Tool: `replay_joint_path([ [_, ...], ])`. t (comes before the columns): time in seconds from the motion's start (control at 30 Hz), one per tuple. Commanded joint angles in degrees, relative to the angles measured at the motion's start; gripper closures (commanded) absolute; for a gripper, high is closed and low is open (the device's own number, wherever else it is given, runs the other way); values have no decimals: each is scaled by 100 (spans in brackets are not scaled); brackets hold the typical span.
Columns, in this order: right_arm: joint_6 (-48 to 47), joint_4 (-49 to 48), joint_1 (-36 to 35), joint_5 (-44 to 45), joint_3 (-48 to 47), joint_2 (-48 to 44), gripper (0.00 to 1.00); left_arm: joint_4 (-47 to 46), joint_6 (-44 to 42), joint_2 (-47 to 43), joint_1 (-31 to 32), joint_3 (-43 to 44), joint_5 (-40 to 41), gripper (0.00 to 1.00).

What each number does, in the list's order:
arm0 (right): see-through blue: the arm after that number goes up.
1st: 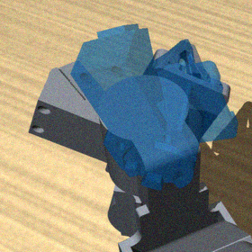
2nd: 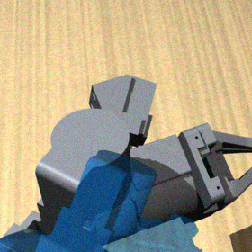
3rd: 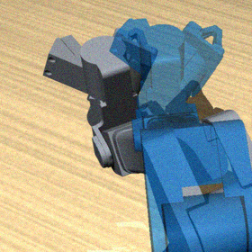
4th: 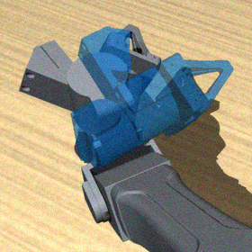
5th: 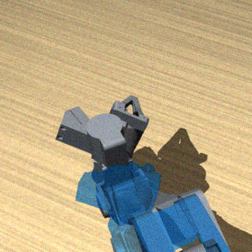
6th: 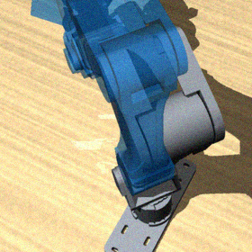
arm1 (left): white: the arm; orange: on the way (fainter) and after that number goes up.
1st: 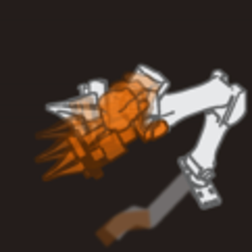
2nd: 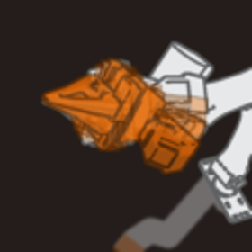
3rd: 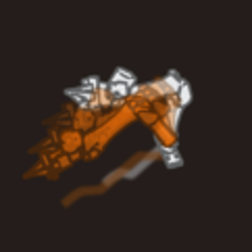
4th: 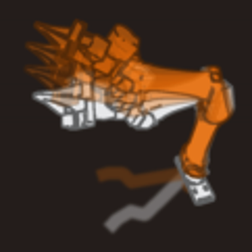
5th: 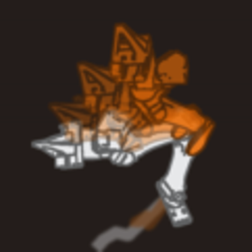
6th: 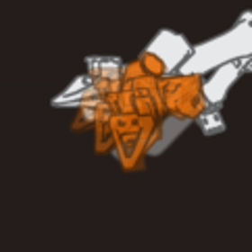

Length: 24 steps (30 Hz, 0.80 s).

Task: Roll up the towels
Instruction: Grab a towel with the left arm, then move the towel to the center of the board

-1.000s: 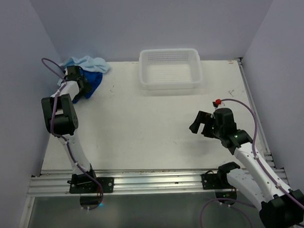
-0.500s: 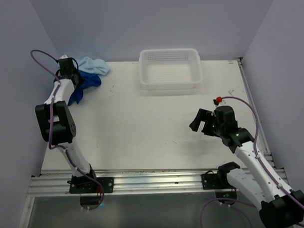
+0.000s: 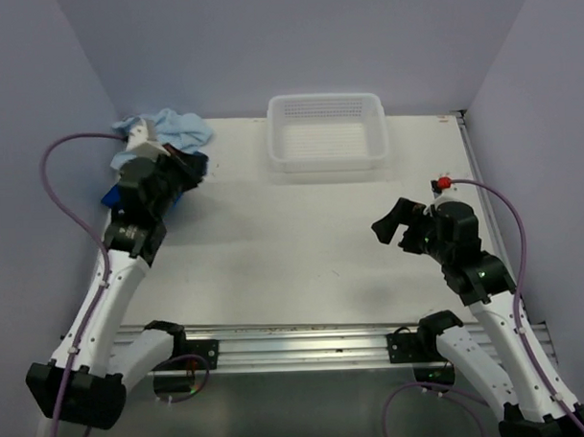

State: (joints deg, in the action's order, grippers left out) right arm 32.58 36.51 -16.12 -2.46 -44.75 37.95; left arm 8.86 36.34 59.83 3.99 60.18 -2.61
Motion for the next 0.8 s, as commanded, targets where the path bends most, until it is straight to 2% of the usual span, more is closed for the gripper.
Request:
replay_joint_path([
  [0.0, 240, 163, -14, -184, 142, -156, 2, -279, 530, -287, 1802, -989, 452, 100],
  [0.03, 327, 172, -23, -228, 177, -165, 2, -376, 654, -314, 2294, -1295, 698, 100],
  [0.07, 372, 198, -23, -246, 247, -183, 2, -455, 777, -253, 3169, -1420, 1127, 100],
  [0.17, 512, 330, -23, -238, 300, -262, 3, -675, 1129, 254, 4438, -1580, 1648, 100],
  [0.27, 592, 470, -14, -168, 292, -420, 3, -1270, 1279, 956, 4995, -1484, 1597, 100],
  [0.3, 609, 540, -14, -124, 283, -464, 3, -1430, 1236, 1160, 5085, -1353, 1545, 87],
  [0.43, 706, 717, -14, 114, 257, -701, 3, -2159, 850, 2004, 5401, -781, 1264, 63],
  [0.47, 706, 760, -14, 149, 239, -763, 3, -2204, 797, 2293, 5480, -641, 1228, 53],
  [0.5, 741, 839, -23, 184, 239, -781, 3, -2196, 735, 2435, 5481, -335, 1045, 31],
  [0.57, 785, 910, -23, 237, 239, -851, 3, -2003, 638, 2664, 5481, -104, 1035, 7],
  [0.6, 820, 997, -14, 368, 230, -877, 3, -1985, 594, 2665, 5481, -60, 1000, 1],
  [0.77, 1040, 1130, -23, 729, 300, -1132, 4, -1547, 506, 2026, 5385, -471, 1350, 0],
])
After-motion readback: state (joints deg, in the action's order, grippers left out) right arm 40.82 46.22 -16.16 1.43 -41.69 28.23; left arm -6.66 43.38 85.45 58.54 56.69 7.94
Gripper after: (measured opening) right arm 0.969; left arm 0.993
